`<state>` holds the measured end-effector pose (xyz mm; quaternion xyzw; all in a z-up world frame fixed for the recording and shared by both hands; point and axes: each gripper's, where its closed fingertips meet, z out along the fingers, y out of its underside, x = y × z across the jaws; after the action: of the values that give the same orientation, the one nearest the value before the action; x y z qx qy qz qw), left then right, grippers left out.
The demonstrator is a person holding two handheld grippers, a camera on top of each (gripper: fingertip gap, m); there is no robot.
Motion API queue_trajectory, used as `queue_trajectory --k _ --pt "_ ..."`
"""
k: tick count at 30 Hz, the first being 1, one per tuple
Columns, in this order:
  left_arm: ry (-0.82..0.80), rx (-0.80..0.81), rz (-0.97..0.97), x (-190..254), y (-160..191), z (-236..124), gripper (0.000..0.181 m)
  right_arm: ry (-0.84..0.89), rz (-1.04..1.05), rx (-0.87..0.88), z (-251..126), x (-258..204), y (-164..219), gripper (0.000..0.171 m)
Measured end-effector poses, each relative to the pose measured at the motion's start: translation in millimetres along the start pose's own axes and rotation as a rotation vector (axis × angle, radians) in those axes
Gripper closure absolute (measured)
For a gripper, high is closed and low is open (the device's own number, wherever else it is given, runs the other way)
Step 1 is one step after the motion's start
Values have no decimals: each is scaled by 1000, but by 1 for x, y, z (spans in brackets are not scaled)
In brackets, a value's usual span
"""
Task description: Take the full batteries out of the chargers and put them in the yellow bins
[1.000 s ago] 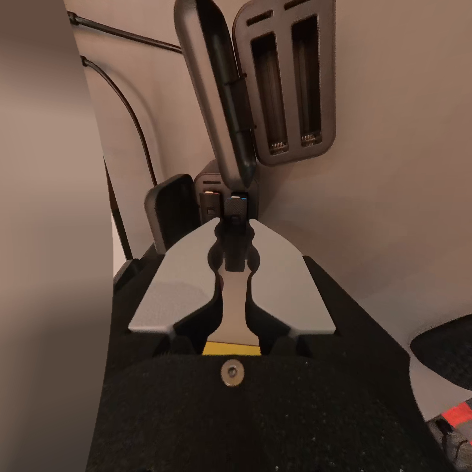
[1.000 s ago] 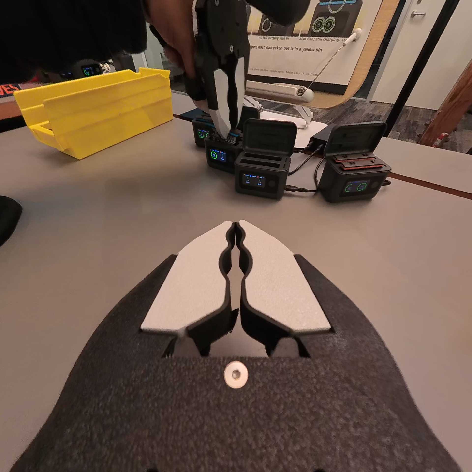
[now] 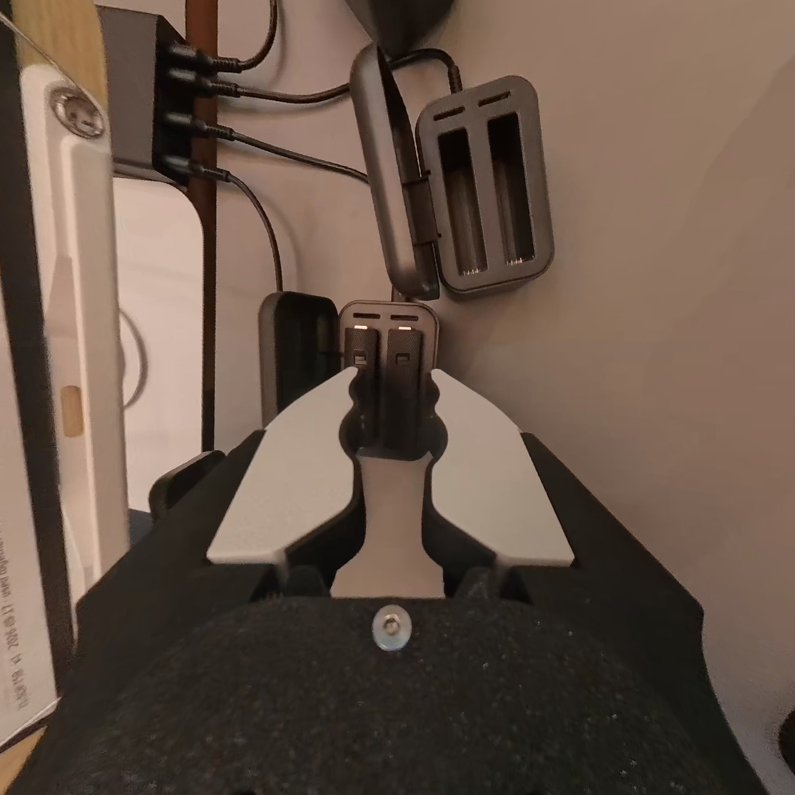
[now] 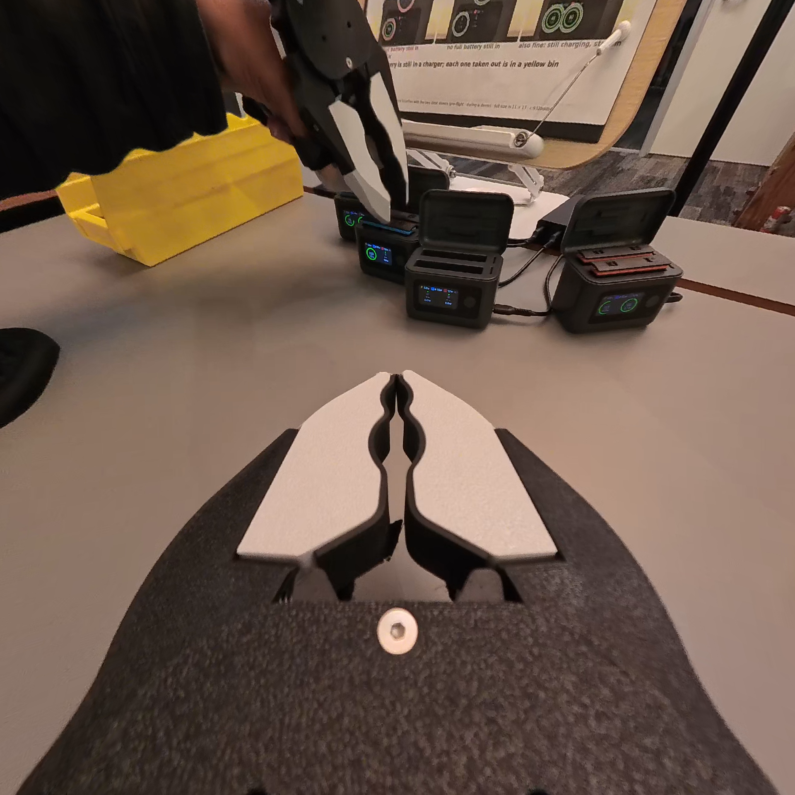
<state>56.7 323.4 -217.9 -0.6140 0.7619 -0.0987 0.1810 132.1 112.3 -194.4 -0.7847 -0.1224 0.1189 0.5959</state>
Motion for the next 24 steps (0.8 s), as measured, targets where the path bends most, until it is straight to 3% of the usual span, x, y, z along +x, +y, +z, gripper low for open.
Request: queue_trajectory --k 4,10,17,24 --pt "-21 9 5 -2 0 -6 158 -9 0 -3 0 -2 0 171" --pt "-40 -9 -9 -5 10 1 181 -15 -1 -6 0 -3 1 171" --pt "-51 -59 -14 -4 11 1 181 -21 -3 -10 1 -4 1 171" --pt "-213 -85 110 -4 12 1 181 -27 2 -8 0 -5 0 171"
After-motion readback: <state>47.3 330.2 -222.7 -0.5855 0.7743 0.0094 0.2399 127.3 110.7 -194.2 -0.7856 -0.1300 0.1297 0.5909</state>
